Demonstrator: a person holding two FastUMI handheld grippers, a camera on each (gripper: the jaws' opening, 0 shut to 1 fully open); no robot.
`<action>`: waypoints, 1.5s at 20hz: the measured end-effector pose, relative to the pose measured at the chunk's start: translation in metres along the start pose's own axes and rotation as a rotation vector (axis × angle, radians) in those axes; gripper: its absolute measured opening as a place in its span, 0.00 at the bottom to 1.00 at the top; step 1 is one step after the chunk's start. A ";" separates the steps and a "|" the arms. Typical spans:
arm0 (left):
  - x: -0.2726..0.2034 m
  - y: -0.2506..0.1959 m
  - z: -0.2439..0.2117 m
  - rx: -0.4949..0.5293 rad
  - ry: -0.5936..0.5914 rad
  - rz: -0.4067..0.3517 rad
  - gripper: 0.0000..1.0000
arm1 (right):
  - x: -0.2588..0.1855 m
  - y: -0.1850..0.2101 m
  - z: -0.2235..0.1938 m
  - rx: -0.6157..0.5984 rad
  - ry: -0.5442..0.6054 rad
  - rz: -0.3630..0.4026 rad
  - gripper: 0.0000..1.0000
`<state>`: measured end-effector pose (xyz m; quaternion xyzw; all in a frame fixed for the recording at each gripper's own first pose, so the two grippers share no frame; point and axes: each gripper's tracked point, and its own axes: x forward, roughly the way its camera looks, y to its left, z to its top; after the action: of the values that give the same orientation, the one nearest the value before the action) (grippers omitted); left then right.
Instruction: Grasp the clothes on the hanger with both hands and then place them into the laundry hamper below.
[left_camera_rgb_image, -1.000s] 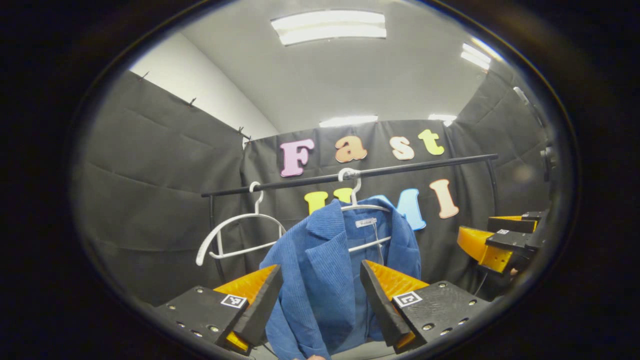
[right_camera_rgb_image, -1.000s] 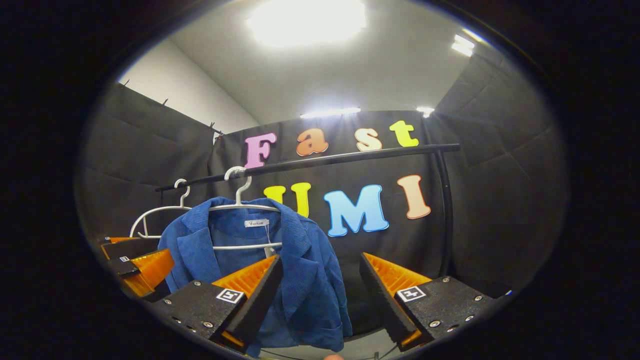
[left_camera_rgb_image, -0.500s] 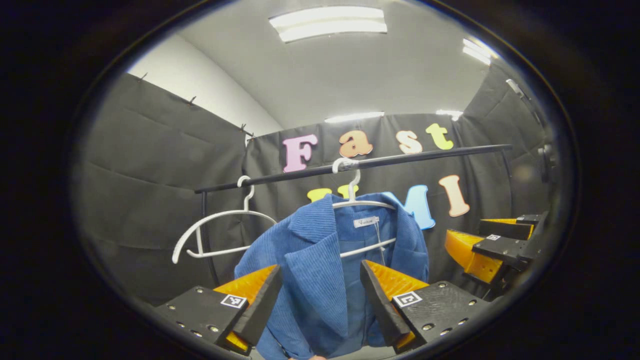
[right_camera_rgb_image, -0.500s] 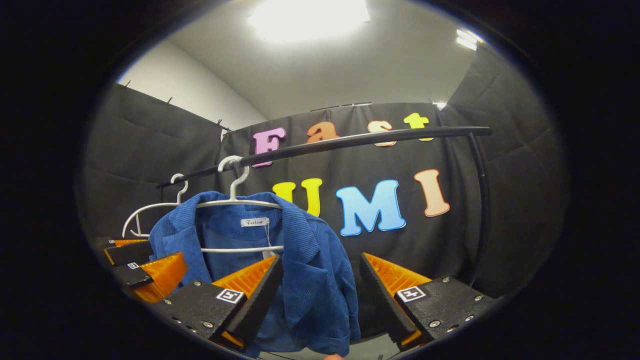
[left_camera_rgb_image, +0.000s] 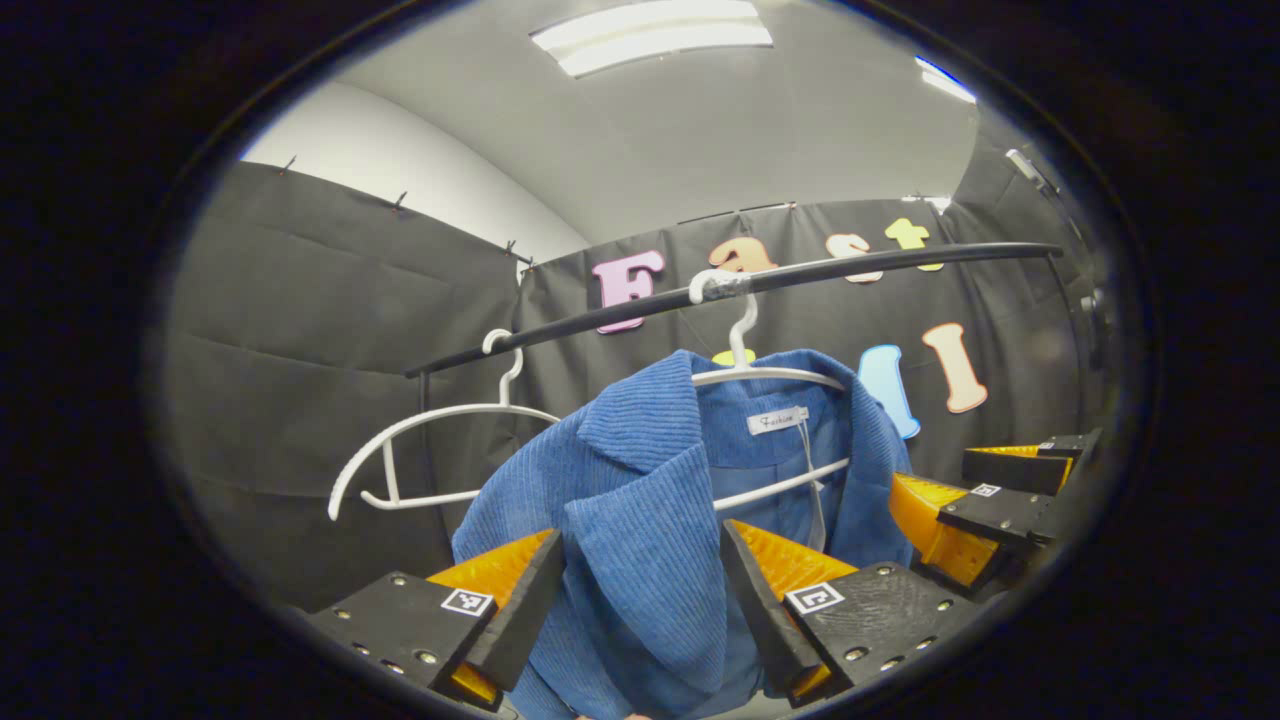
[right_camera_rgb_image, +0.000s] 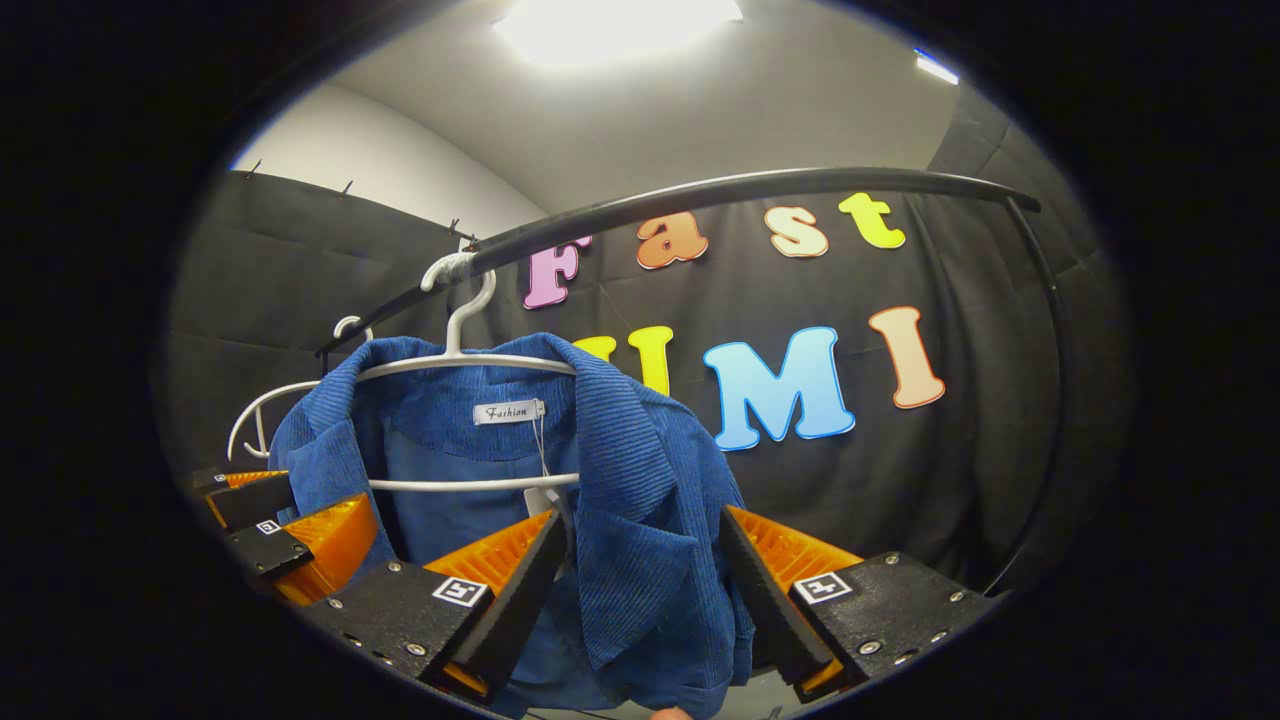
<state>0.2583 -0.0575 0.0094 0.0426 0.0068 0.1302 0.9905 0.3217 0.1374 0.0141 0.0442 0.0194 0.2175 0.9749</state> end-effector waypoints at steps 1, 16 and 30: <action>0.002 0.001 -0.002 -0.002 -0.002 0.010 0.90 | 0.007 0.002 -0.003 -0.002 0.002 0.007 0.95; 0.029 0.004 -0.018 0.026 -0.002 0.149 0.90 | 0.051 0.010 -0.044 -0.019 0.045 -0.011 0.95; 0.022 0.002 -0.015 0.026 0.018 0.110 0.25 | 0.063 0.003 -0.033 0.038 0.013 -0.037 0.11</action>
<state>0.2791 -0.0485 -0.0057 0.0543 0.0150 0.1848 0.9812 0.3757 0.1701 -0.0196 0.0611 0.0307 0.1992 0.9776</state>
